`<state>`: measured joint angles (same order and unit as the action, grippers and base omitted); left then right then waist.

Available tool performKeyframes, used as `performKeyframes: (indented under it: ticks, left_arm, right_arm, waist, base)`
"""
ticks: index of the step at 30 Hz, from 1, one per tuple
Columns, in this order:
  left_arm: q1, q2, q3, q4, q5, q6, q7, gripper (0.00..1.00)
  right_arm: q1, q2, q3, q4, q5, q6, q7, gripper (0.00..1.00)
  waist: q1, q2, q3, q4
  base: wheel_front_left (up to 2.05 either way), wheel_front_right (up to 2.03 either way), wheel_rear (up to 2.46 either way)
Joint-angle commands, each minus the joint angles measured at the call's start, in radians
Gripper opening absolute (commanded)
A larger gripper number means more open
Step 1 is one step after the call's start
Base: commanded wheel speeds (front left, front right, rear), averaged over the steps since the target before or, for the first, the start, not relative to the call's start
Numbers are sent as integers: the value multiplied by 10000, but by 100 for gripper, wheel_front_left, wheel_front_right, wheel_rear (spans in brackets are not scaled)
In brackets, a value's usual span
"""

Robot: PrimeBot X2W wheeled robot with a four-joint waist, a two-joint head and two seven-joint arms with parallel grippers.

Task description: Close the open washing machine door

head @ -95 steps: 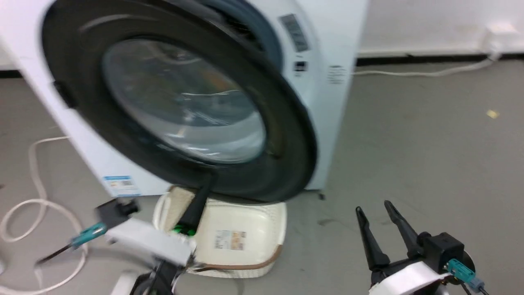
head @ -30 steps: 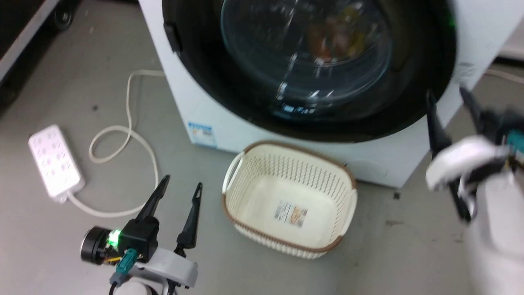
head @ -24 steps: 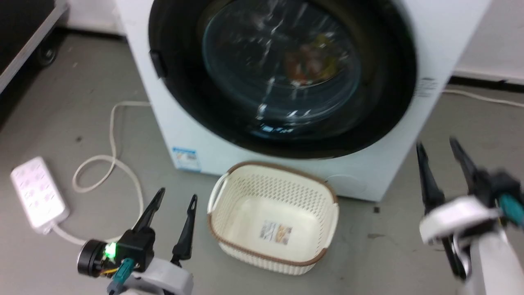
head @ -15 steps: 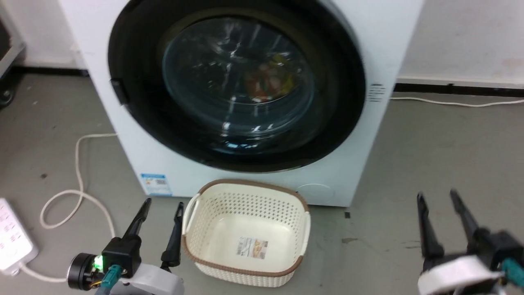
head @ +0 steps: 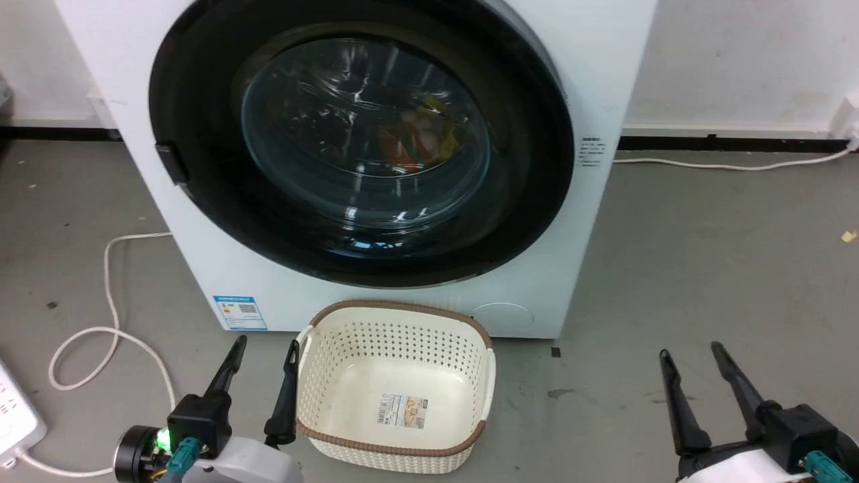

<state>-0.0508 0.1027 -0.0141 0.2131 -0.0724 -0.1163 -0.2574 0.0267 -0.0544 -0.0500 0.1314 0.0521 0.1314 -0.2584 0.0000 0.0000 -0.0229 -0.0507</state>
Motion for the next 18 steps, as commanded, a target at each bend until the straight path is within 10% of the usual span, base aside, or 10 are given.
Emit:
performKeyframes:
  ticks: [1,6,7,18]
  left_arm:
    - [161,-68,7,54,-7,-6,-43,100]
    - [154,-139,-27,220,-22,-29,-43,100]
    - [18,-127,-36,207,-1,-7,2,0]
    - [45,-148,-21,73,42,60,164,0]
  right_arm:
    - [-69,40,-43,-75,-75,-7,-33,100]
    - [-145,40,-131,-92,-98,-7,-33,100]
    - [-44,0,-122,-38,-77,0,2,0]
    - [-52,1,-67,-111,-102,0,163,0]
  waist:
    - [0,0,0,88]
    - [0,0,-18,386]
    - [0,0,-15,356]
    - [0,0,0,371]
  base:
    - [0,0,0]
    - [0,0,0]
    - [0,0,0]
    - [0,0,0]
